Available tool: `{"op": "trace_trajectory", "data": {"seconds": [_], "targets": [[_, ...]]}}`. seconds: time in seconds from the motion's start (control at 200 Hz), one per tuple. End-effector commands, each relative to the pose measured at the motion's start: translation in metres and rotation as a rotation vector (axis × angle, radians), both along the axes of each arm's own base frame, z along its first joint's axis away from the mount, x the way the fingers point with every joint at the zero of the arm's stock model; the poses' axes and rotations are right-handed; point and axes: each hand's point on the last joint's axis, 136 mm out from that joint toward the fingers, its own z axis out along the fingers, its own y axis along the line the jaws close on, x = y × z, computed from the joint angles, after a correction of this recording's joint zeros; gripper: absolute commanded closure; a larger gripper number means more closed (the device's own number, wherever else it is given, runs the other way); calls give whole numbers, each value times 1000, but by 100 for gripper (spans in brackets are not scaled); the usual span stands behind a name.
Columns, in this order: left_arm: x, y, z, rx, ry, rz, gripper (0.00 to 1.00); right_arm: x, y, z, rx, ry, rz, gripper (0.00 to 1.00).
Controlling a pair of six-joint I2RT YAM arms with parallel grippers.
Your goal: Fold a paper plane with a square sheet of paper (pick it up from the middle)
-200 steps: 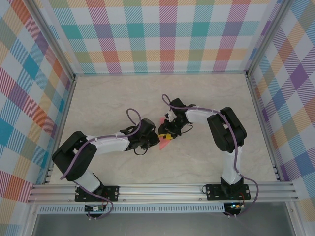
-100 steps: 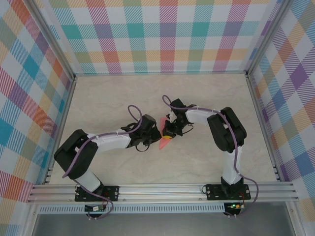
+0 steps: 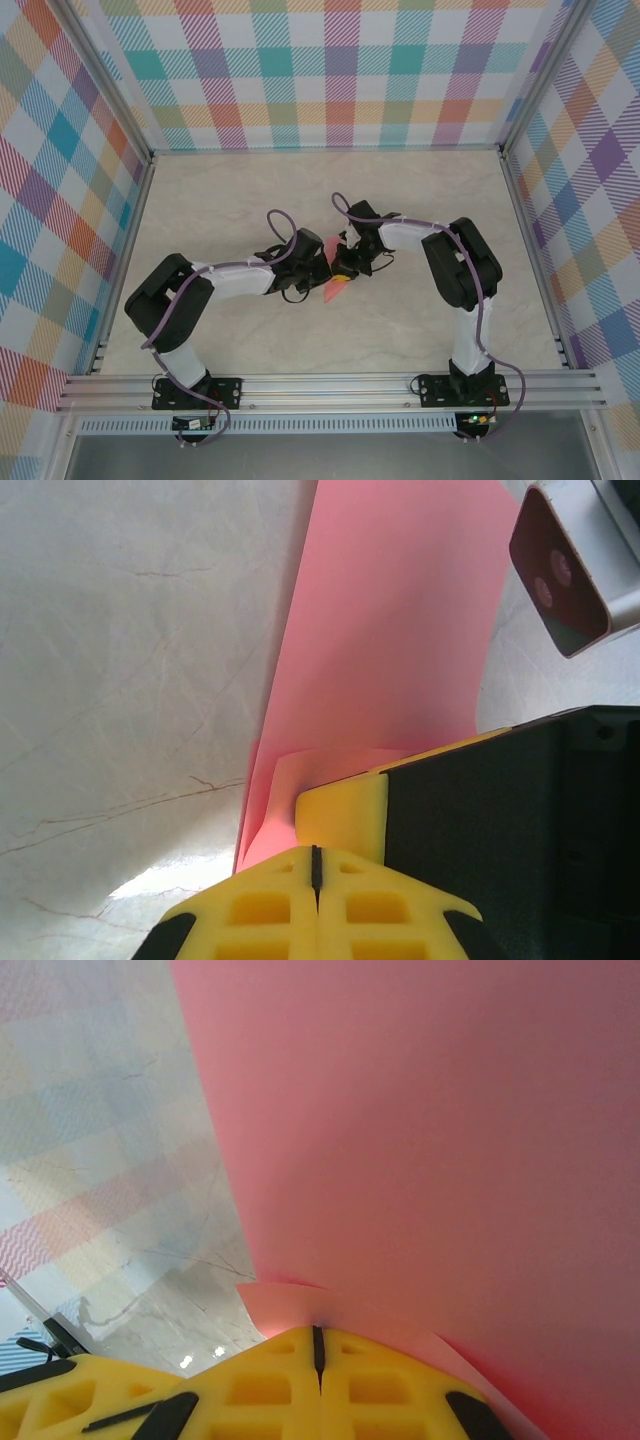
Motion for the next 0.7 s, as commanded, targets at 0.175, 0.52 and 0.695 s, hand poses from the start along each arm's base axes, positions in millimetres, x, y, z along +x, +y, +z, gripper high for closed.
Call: {"op": "trace_trajectory", "data": {"seconds": [0.175,0.52,0.695], "targets": [[18,15,-12,25,-6,93,100,-14,-11,-15,-64,31,11,100],[24,3,-7,-76,-5,82,100,-14,-12,-15,-64,33,11,100],[24,6,-18,-89,33,117,100,-14,-12,-16,-65,36,10,100]]}}
